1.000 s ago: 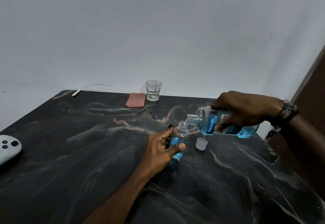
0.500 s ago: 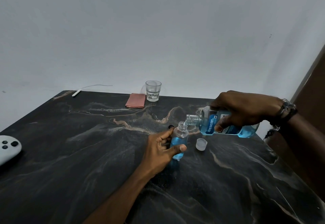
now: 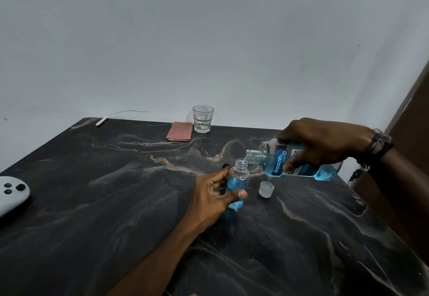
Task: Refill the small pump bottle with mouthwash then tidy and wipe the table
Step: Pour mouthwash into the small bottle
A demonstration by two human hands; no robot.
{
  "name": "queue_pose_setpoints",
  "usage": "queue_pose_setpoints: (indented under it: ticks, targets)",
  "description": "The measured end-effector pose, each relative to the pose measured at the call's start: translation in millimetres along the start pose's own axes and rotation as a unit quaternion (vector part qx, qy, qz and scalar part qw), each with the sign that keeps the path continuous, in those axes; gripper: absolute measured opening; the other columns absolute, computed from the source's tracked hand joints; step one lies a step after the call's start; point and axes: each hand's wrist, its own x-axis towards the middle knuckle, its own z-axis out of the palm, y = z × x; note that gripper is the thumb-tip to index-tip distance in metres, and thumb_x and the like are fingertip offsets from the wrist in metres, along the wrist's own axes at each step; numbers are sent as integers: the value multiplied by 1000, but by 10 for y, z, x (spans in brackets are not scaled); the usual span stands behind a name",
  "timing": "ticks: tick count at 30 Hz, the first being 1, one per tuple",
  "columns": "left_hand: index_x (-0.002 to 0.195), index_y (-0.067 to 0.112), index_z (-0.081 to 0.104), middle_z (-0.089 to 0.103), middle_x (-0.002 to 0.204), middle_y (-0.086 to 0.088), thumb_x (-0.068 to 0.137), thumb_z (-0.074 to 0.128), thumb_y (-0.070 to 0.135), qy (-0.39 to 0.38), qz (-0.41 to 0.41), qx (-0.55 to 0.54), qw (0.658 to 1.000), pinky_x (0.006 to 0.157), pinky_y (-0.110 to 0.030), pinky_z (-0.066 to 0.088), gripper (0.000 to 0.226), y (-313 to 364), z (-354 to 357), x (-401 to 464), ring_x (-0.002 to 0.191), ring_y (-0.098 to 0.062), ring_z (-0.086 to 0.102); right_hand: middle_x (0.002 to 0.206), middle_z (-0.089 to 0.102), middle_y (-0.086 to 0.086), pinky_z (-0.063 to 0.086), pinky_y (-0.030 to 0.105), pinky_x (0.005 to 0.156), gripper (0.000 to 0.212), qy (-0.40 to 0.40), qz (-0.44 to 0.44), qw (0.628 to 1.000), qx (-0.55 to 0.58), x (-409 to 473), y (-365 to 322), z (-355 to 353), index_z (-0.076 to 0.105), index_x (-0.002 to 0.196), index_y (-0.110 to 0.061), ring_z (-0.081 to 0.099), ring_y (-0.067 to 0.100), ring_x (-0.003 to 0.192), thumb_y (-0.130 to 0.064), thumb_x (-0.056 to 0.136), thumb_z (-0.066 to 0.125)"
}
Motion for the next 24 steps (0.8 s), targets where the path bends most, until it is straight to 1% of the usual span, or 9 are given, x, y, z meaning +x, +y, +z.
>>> queue_pose_setpoints:
  ticks: [6,9,14,19,21,22,24]
  targets:
    - [109,43,71,75,110,7,68,85,27,4,-1,1,1000,83,-25,58,46,-7,-3,3,102,-16,72,93,72,-9,58,34,72,32,-4,-2,1000,0,8,-5,-5,71,103,-27,65,5,78,-45,77,77]
    - [108,44,71,76,109,9,68,85,26,2,-1,2,1000,81,-23,58,46,-5,-1,-2,102,-14,73,93,72,-8,58,33,71,31,-3,-3,1000,-7,9,-8,-3,71,102,-27,65,5,78,-44,77,77]
    - [107,46,70,75,109,11,68,85,26,3,-1,3,1000,80,-21,57,46,5,-8,-10,102,-13,73,92,72,-5,58,36,70,27,-3,-4,1000,-9,19,-2,2,72,100,-30,66,9,78,-44,77,78]
    - [108,40,72,75,111,8,65,86,28,8,-4,7,1000,83,-24,58,46,-11,0,-7,103,-14,72,93,71,-7,58,33,70,28,1,-4,1000,-7,21,-1,2,71,101,-31,64,5,78,-44,77,78]
    - [108,39,71,75,111,8,64,86,29,11,-7,5,1000,83,-24,57,48,-11,-4,-9,104,-14,72,91,71,-8,57,30,67,28,3,-5,1000,-7,25,5,7,72,101,-31,63,4,76,-44,77,78]
    - [107,42,71,75,111,9,64,86,29,8,-5,5,1000,82,-23,57,47,-3,-4,-12,104,-13,72,89,70,-9,55,28,65,28,4,-5,1000,-7,27,11,10,72,101,-30,62,2,74,-43,77,78]
    - [106,47,70,75,109,11,66,85,28,2,-1,8,1000,82,-22,57,47,18,-1,-14,103,-13,72,84,67,-13,48,19,58,28,8,-5,1000,-11,36,21,12,72,100,-29,59,-2,69,-43,76,78]
